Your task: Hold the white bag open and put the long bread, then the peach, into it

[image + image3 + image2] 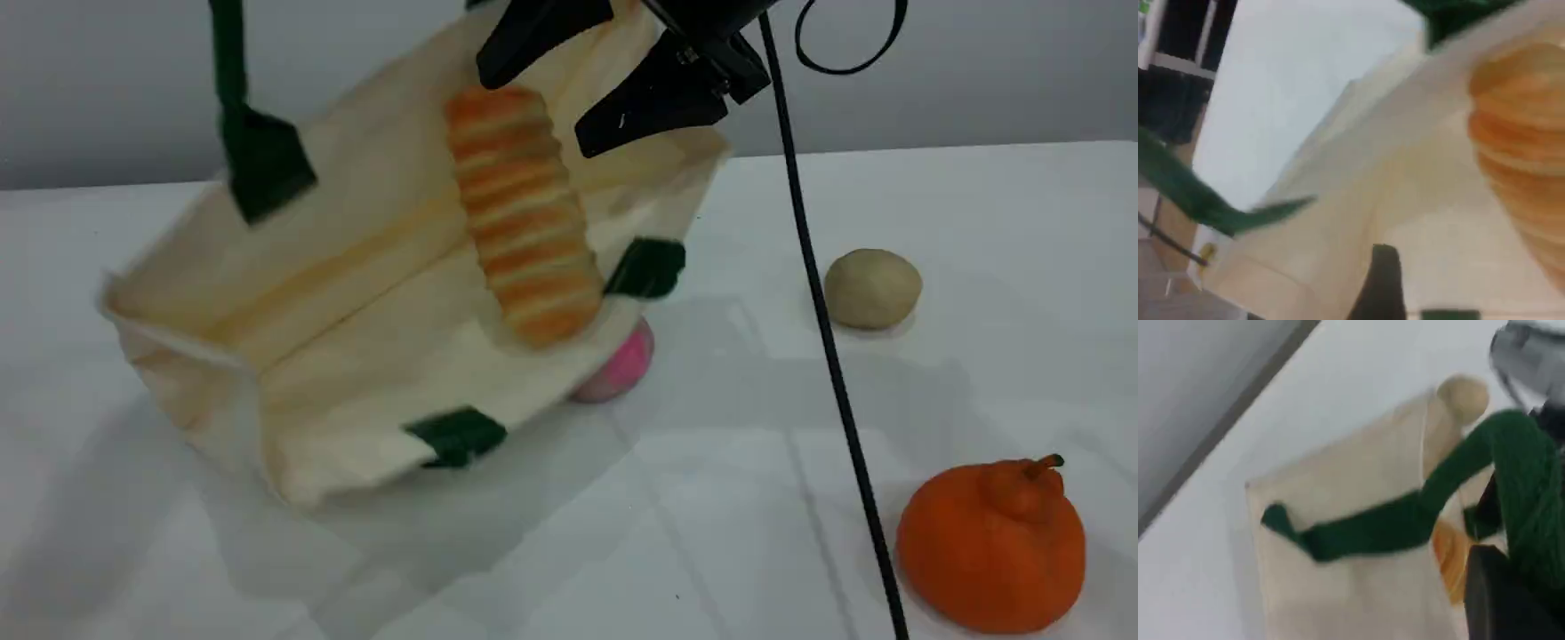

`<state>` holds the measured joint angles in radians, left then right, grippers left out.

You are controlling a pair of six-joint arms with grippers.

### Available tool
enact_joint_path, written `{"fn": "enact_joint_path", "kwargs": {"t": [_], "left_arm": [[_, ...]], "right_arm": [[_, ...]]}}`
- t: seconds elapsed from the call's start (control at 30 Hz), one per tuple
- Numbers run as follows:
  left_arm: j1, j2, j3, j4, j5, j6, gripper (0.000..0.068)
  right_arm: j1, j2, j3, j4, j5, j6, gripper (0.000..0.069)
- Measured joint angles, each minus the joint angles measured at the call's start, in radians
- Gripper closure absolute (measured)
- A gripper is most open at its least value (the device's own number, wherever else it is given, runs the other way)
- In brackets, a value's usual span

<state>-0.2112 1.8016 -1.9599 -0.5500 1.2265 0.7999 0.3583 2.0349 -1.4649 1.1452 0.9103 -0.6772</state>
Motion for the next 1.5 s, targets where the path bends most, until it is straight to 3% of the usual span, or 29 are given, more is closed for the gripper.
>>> {"fn": "enact_joint_path", "kwargs": {"t": [0.13, 0.3, 0.63, 0.9, 1.07, 1.3, 1.5], "left_arm": [[0.0, 0.0, -0.07, -0.063, -0.001, -0.001, 0.0601], [0.0, 0.0, -0.146, -0.063, -0.001, -0.035, 0.0601], [0.0, 0.015, -0.147, -0.049, -0.005, -0.055, 0.0601], [0.002, 0.028, -0.147, 0.059, -0.005, -0.136, 0.0601], [0.033, 0.03, -0.147, 0.076, -0.005, -0.167, 0.0601], [0.098, 0.034, -0.147, 0.076, -0.007, -0.179, 0.0601], [0.1, 0.041, -0.147, 0.081, -0.008, -0.18, 0.0601]], "right_arm": [[0.0, 0.0, 0.0, 0.0, -0.002, 0.003, 0.0099], [0.0, 0.0, 0.0, -0.001, 0.007, 0.003, 0.0099], [0.0, 0.0, 0.0, -0.001, 0.044, 0.003, 0.01], [0.0, 0.0, -0.018, -0.105, 0.133, -0.034, 0.01], [0.0, 0.0, -0.019, -0.208, 0.142, -0.034, 0.01], [0.0, 0.0, -0.03, -0.226, 0.138, -0.035, 0.01], [0.0, 0.004, -0.04, -0.27, 0.115, -0.035, 0.01]]}}
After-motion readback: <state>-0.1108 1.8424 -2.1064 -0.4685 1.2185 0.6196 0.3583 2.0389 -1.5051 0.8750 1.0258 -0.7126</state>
